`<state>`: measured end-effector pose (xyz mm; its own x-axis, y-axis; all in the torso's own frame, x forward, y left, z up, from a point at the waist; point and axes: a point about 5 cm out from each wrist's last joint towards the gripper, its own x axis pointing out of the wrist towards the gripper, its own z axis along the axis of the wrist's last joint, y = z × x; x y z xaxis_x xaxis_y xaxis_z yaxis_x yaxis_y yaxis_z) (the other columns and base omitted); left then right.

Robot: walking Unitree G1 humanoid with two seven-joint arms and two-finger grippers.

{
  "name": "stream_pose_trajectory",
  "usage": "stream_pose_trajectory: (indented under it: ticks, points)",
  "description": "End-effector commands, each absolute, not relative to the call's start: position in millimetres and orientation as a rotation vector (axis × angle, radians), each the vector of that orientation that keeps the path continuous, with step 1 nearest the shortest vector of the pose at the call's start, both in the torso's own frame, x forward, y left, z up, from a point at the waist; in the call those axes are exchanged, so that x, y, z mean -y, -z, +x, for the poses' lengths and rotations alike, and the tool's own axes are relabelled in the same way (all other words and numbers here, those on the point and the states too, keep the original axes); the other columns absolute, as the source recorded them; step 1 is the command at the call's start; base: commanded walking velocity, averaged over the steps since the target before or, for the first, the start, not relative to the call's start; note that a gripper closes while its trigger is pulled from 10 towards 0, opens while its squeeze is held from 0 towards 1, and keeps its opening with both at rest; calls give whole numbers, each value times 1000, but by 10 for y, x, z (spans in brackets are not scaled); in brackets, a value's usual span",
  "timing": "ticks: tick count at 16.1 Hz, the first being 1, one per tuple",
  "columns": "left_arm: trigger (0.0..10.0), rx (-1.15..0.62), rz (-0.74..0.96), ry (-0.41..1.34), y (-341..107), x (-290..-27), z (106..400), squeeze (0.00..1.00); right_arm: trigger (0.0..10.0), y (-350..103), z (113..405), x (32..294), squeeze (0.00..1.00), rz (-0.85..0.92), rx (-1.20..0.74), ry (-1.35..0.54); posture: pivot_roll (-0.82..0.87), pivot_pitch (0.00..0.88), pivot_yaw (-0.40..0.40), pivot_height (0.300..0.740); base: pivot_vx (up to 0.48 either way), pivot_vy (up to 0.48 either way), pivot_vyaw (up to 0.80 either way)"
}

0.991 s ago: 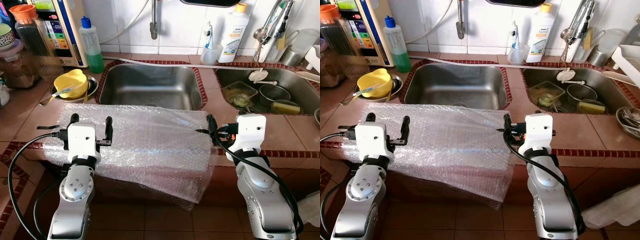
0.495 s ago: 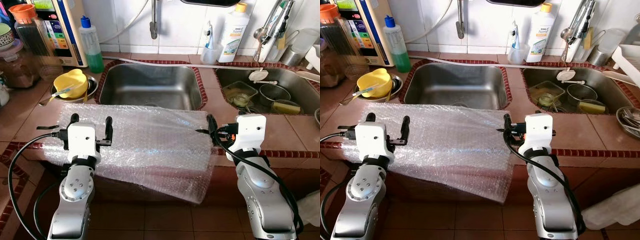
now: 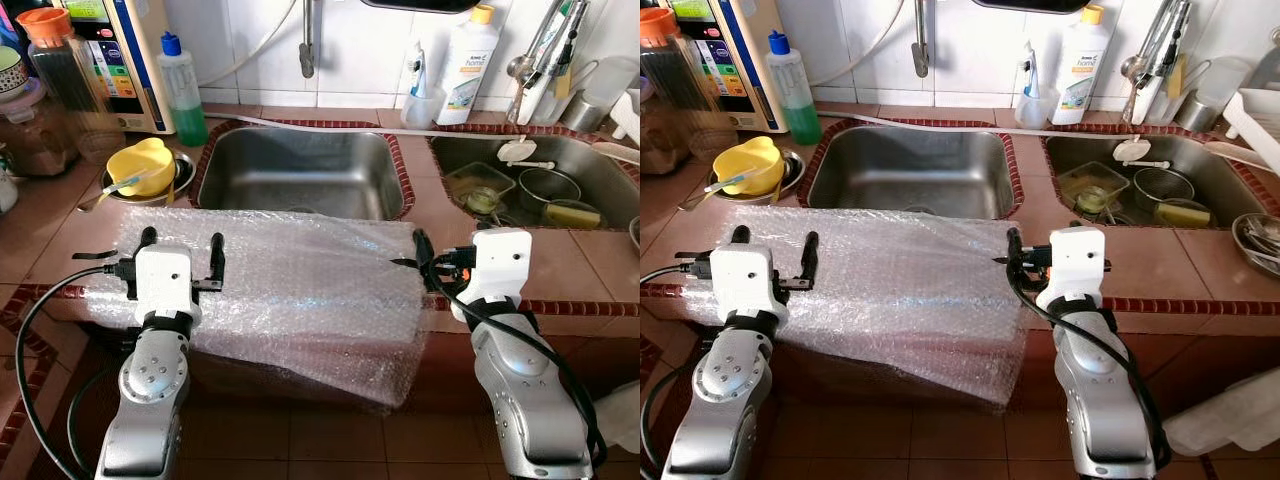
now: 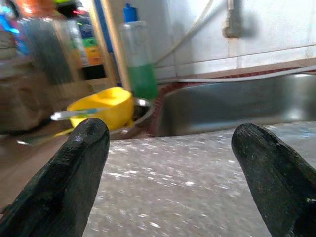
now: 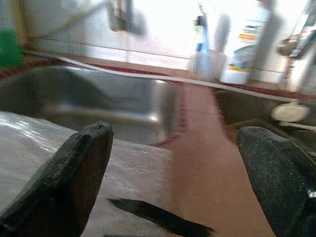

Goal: Kitchen organization

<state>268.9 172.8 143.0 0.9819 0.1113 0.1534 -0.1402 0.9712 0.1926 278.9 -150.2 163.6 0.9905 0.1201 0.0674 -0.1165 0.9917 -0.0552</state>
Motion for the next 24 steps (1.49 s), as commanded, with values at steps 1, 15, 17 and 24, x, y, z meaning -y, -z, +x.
stream_pose_trajectory:
  ticks: [1,15,17,24]
  points:
    - [10000,139,216,-145,-1436,-1719,2718,0,10000,-1716,2789,1423,0,-19,88,-170,17,42,7,740,0,0,0]
    - [10000,195,187,-130,-1574,-1737,2745,0,10000,-1793,2786,1370,0,15,107,-245,10,29,-1,740,0,0,0]
    - [10000,198,184,-126,-1581,-1727,2750,0,10000,-1803,2785,1361,0,1,113,-255,10,29,-1,740,120,0,0]
    - [10000,194,184,-117,-1573,-1722,2757,0,10000,-1807,2784,1339,0,-14,118,-270,11,26,-1,740,190,0,0]
